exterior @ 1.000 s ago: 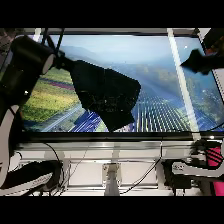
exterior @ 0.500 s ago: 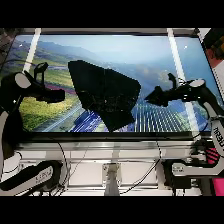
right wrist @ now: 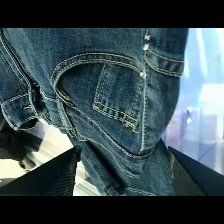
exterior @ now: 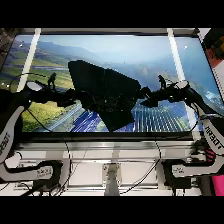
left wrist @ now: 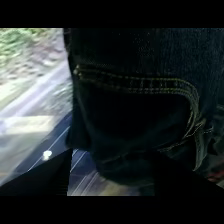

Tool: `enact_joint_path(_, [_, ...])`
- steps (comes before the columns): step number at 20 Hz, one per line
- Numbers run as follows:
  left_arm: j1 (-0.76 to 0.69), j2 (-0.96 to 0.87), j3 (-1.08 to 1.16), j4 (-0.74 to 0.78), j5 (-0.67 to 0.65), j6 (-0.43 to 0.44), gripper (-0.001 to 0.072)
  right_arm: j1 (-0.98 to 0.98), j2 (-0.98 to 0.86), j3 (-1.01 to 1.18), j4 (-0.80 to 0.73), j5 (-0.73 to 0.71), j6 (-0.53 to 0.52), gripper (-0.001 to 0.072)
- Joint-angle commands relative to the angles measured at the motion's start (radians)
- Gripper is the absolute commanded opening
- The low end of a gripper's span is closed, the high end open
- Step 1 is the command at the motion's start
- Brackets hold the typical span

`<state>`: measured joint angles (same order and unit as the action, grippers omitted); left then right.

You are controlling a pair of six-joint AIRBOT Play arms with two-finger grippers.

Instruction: Fold the clothes and pants, and hang the long-sleeved shirts on hangers.

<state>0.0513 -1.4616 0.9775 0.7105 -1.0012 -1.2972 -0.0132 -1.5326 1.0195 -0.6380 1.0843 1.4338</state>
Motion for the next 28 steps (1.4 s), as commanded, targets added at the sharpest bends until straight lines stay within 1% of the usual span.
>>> enact_joint_path(1, [-0.006,-0.073,-0.003,-0.140,0.047,0.082,0.0528,0.005,-0.034,0.021,0.020,0.005,0.022,0.0581])
enact_joint_path(4, [-0.013,-0.083,-0.003,-0.132,0.056,0.083,0.0528,0.005,-0.052,0.026,0.028,-0.006,0.026,0.0582])
enact_joint_path(7, [-0.045,-0.085,-0.003,-0.135,0.098,0.083,0.0525,0.006,-0.077,0.026,0.033,-0.004,0.031,0.0582])
enact_joint_path(8, [-0.063,-0.087,-0.003,-0.135,0.109,0.084,0.0475,0.006,-0.084,0.026,0.035,-0.003,0.031,0.0582])
enact_joint_path(9, [-0.081,-0.088,-0.003,-0.136,0.117,0.090,0.0362,0.006,-0.089,0.026,0.037,-0.002,0.031,0.0582])
enact_joint_path(10, [-0.095,-0.087,-0.002,-0.136,0.119,0.101,0.0216,0.006,-0.091,0.026,0.039,0.002,0.030,0.0581])
enact_joint_path(11, [-0.104,-0.084,-0.002,-0.139,0.119,0.101,0.0112,0.005,-0.091,0.026,0.039,0.011,0.027,0.0581])
enact_joint_path(12, [-0.104,-0.077,-0.002,-0.142,0.119,0.101,0.0030,0.005,-0.091,0.026,0.037,0.023,0.016,0.0582])
enact_joint_path(15, [-0.100,-0.028,-0.002,-0.143,0.120,0.128,0.0020,0.006,-0.092,0.025,0.029,0.029,0.013,0.0576])
enact_joint_path(16, [-0.100,-0.008,-0.002,-0.143,0.120,0.127,0.0020,0.009,-0.092,0.025,0.028,0.041,0.013,0.0560])
enact_joint_path(21, [-0.101,0.048,-0.002,-0.144,0.119,0.126,0.0020,0.013,-0.126,0.025,-0.014,0.164,0.020,0.0549])
enact_joint_path(24, [-0.108,0.047,-0.002,-0.144,0.116,0.127,0.0021,0.032,-0.146,0.026,0.044,0.139,-0.015,0.0548])
enact_joint_path(28, [-0.118,0.046,-0.002,-0.143,0.116,0.127,0.0022,0.060,-0.151,0.026,0.061,0.120,-0.014,0.0545])
